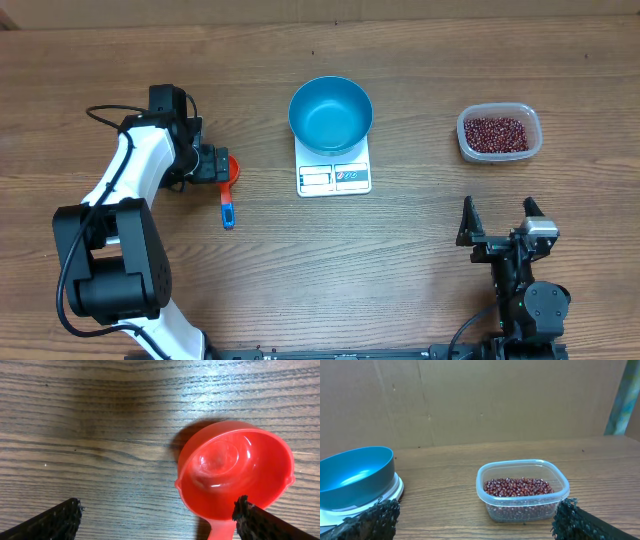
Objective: Scoop item into bowl and weigh 150g on scale
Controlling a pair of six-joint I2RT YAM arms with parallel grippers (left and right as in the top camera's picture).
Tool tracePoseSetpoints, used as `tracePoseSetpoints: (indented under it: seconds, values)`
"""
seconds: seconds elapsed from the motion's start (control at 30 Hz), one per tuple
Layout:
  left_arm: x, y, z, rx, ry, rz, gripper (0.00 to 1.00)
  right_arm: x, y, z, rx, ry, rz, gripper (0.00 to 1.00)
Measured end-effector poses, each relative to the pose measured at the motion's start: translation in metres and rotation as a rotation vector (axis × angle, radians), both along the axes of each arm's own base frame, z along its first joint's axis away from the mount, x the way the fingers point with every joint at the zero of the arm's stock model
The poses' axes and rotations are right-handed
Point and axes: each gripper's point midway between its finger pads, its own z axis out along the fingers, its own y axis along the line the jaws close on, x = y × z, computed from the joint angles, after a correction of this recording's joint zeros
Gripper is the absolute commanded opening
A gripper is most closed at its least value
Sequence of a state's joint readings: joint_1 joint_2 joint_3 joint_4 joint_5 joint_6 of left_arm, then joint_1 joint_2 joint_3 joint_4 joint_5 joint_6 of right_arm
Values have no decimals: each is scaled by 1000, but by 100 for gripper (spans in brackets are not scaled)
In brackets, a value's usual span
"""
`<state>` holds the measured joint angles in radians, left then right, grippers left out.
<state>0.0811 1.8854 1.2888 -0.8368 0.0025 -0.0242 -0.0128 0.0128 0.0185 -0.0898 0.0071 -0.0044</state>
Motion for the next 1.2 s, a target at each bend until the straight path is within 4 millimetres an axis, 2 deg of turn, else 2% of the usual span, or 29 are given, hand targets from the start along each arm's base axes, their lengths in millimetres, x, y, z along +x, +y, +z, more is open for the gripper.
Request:
tracePoseSetpoints:
  seconds: [1.2]
  values:
    - [3,0,0,1,-13,0,100,0,0,0,0,0,0,100]
